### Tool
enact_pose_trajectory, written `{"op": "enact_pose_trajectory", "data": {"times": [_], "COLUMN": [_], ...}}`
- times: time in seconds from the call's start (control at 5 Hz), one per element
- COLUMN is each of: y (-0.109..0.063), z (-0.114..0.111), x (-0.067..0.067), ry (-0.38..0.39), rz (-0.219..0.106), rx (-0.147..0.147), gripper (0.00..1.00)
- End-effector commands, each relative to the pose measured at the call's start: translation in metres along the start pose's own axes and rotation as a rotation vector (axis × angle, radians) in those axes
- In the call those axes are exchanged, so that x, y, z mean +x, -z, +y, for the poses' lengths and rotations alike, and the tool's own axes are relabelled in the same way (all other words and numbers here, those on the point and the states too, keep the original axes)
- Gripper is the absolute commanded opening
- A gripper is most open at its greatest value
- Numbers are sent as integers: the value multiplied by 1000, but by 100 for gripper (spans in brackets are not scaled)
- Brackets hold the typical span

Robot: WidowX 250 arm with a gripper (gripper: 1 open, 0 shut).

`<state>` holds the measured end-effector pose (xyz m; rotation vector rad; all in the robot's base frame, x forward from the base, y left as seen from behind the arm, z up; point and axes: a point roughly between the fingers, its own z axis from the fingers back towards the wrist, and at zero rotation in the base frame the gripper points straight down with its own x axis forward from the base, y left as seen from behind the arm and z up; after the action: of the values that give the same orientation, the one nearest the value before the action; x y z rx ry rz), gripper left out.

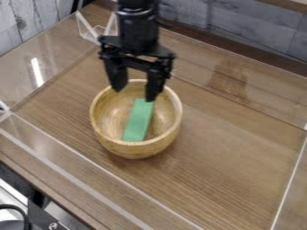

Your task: Move green object from inside the wooden bowl to the table next to it

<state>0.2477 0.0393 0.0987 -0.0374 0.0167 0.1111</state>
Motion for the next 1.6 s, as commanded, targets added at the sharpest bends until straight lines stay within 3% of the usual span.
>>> {"op": "enact_pose_trajectory", "data": {"times": [0.0,0.4,0.6,0.8,1.0,1.4], "y": [-3,7,24,34,39,15], "z": [7,-2,-9,-12,-15,-14], "x": [8,1,-1,0,-1,24], "ry": [7,-167,-191,-168,-180,-85], "rz": [-89,-129,-158,-194,-203,-200], "rx": [-16,-23,-30,-38,-43,-56], "gripper": [100,100,100,100,100,100]}}
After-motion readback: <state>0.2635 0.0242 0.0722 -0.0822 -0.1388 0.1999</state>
